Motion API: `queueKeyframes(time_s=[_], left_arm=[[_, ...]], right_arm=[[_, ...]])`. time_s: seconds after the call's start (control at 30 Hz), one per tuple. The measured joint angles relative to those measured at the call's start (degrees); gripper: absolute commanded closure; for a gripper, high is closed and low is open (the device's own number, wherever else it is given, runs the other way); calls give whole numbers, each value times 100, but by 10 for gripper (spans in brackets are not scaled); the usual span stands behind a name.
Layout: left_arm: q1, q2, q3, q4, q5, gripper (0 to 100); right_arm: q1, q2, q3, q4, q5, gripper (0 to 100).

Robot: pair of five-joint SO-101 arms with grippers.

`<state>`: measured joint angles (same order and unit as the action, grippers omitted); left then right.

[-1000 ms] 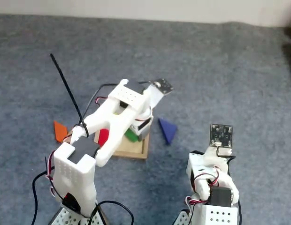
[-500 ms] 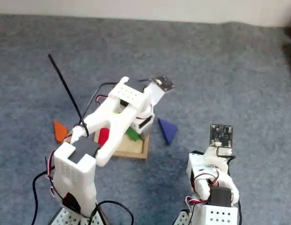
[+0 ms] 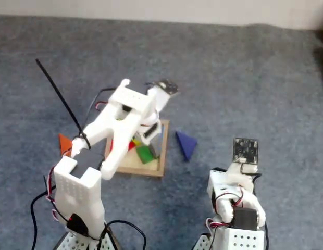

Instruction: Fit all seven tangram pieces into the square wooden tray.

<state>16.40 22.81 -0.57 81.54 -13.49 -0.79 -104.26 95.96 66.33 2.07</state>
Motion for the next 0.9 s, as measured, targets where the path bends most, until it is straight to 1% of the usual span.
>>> queueKeyframes(time_s=[0.1, 0.2, 0.27, 0.5, 0.6, 0.73, 0.9], left_arm=[[-26, 0, -132, 53, 0, 684], [9, 0, -273, 158, -9, 735], [9, 0, -369, 273, 0, 752], [-88, 0, -404, 281, -9, 754], [-281, -9, -141, -141, 0, 753], [-290, -26, 404, -853, 0, 755], [-290, -53, 484, -1090, 0, 755]], right_arm=[[0, 0, 0, 0, 0, 989], [0, 0, 0, 0, 0, 989], [0, 0, 0, 0, 0, 989], [0, 0, 0, 0, 0, 989], [0, 0, 0, 0, 0, 989], [0, 0, 0, 0, 0, 989], [0, 0, 0, 0, 0, 989]])
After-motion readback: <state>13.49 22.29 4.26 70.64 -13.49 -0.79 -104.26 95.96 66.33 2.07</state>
